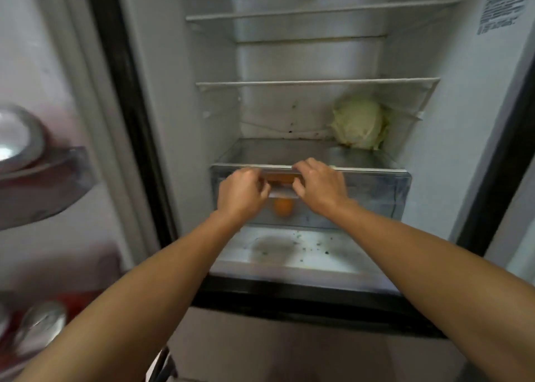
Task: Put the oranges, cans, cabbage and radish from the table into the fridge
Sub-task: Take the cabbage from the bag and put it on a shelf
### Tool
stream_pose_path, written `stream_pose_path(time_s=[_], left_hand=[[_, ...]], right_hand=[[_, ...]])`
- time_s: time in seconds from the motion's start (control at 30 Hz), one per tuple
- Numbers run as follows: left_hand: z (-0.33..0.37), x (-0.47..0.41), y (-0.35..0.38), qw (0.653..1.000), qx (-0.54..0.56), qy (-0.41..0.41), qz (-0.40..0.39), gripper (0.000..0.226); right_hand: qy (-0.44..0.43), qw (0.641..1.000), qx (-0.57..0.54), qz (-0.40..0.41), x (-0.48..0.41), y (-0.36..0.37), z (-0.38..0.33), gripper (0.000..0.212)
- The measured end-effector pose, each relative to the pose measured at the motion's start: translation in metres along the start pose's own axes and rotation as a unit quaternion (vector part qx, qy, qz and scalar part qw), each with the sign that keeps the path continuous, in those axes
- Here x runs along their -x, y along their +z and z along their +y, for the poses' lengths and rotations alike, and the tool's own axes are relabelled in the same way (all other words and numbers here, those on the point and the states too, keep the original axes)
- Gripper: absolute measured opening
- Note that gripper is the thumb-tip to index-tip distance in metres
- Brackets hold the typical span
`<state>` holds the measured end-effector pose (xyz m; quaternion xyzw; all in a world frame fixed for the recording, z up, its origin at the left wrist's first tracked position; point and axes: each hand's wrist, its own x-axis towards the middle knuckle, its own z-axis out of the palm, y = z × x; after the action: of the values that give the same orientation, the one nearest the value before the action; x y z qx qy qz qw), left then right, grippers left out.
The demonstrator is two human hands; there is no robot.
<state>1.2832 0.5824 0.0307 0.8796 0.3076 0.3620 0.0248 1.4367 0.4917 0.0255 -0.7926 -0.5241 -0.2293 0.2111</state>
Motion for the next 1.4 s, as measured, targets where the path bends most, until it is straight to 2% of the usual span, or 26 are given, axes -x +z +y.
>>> stream_pose_path(time_s=[0.1, 0.27, 0.47, 0.63, 0.9, 1.17, 1.4], left_hand=[[-0.023, 0.054, -0.024, 1.0, -0.009, 0.014, -0.019, 0.016], [-0.06, 0.164, -0.067, 0.995, -0.057, -0.019, -0.084, 0.022], [-0.089, 0.322, -0.138, 0.973, -0.112, -0.016, -0.201, 0.023], [-0.128, 0.451, -0.227, 0.953, -0.16, -0.11, -0.234, 0.03], [-0.198, 0.62, -0.368, 0.922, -0.216, -0.255, -0.197, 0.03], [-0.282, 0.767, -0.507, 0.847, -0.272, -0.43, -0.152, 0.024], [-0.364, 0.89, -0.633, 0.746, -0.311, -0.572, -0.136, 0.02]], right_hand=[[-0.043, 0.999, -0.015, -0.03, 0.027, 0.008, -0.046, 0.034], [-0.108, 0.989, -0.027, -0.097, 0.089, 0.018, -0.124, 0.038], [-0.165, 0.972, -0.076, -0.15, 0.199, 0.026, -0.236, 0.036], [-0.213, 0.955, -0.103, -0.178, 0.29, 0.017, -0.334, 0.028], [-0.337, 0.908, -0.151, -0.199, 0.386, -0.003, -0.537, 0.036], [-0.497, 0.822, -0.204, -0.189, 0.464, -0.015, -0.765, 0.036], [-0.585, 0.74, -0.248, -0.22, 0.528, -0.021, -0.978, 0.024]])
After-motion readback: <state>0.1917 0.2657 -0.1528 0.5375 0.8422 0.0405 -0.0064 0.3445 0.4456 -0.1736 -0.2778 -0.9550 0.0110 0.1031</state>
